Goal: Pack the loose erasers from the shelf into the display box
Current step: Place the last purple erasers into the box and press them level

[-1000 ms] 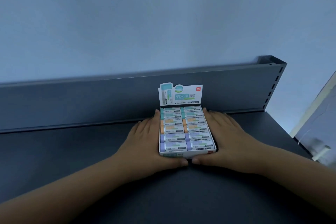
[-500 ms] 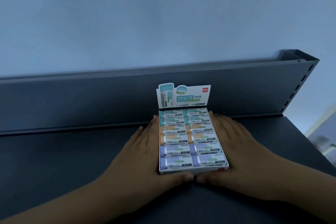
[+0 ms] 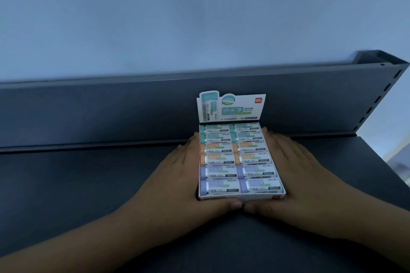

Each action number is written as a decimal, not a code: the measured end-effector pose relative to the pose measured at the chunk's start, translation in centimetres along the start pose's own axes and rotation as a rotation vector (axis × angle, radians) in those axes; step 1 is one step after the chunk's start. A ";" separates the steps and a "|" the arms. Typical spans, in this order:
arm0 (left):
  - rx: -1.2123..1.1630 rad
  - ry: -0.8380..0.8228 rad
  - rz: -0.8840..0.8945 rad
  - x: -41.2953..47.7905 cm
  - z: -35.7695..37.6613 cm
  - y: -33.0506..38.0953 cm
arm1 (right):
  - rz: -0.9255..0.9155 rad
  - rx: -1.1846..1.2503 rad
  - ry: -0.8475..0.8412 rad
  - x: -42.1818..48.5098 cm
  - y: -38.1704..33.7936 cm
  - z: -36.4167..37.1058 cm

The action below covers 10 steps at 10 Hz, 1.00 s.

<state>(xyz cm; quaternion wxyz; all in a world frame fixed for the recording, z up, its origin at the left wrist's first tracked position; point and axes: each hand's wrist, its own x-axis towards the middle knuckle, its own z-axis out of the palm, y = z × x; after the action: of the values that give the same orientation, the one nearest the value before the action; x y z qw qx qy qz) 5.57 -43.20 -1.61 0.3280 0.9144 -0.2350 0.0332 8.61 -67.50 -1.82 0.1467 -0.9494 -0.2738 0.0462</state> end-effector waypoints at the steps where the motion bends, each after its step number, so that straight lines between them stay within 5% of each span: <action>1: -0.071 0.030 -0.022 0.0 0.1 0.0 | -0.062 0.113 0.051 -0.1 -0.4 -0.7; 2: 0.058 0.106 0.009 -0.3 0.1 0.2 | -0.051 0.251 0.121 -0.9 -1.2 -1.1; 5: -0.408 0.051 -0.195 -1.6 0.8 1.3 | 0.037 0.618 0.118 -2.1 -2.7 0.1; 10: -0.332 0.073 -0.205 -2.0 0.5 1.6 | 0.040 0.507 0.174 -2.4 -2.8 0.2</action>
<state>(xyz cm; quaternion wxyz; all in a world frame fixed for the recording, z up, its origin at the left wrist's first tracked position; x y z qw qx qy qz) 2.99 -43.79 -1.47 0.4844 0.8650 -0.1306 -0.0065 5.12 -66.51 -1.18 0.4018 -0.8879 -0.2211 0.0346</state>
